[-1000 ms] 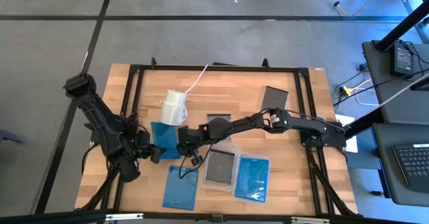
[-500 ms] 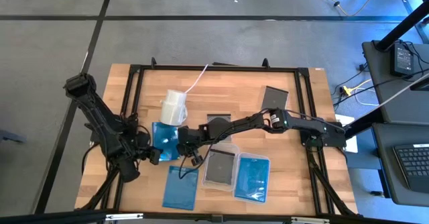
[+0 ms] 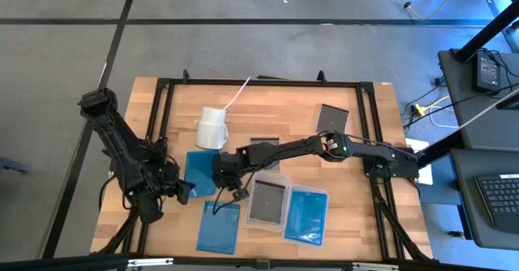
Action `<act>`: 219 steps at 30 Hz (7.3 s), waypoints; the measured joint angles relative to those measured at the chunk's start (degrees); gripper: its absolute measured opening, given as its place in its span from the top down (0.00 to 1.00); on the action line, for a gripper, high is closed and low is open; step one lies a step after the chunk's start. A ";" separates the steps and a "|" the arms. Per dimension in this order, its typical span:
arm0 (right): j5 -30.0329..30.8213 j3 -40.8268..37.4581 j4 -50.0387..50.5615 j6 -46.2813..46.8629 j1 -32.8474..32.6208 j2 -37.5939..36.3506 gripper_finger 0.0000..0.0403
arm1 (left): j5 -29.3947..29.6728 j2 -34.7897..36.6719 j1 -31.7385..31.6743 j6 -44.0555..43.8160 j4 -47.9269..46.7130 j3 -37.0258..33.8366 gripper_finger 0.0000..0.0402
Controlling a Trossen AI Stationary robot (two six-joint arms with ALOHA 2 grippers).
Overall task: Pick & place jewel cases by type
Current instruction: Put the top blue cd case into the right transparent bin, then put the bottom black cd case into the left transparent bin
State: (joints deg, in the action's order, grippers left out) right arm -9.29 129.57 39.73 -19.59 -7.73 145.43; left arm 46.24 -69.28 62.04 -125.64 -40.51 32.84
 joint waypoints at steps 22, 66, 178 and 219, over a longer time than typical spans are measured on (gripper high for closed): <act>-0.29 4.91 25.34 9.32 -2.83 -24.97 0.71 | 17.49 -0.07 0.49 32.86 8.68 7.85 0.93; 25.97 -78.92 -36.39 22.78 -14.78 -72.13 0.40 | -26.42 -14.80 -40.96 119.62 76.13 7.85 0.92; 7.93 -62.50 0.70 139.37 -36.68 -61.44 0.77 | -10.29 -6.62 -36.65 123.86 53.92 7.85 0.69; 22.01 -63.44 11.89 46.11 -0.20 -69.11 0.75 | -15.76 -6.64 -39.41 109.40 52.38 7.82 0.70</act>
State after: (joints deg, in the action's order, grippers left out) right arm 12.72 66.13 51.61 26.52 -7.93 76.31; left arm 30.48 -75.92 22.62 -16.24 11.87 40.66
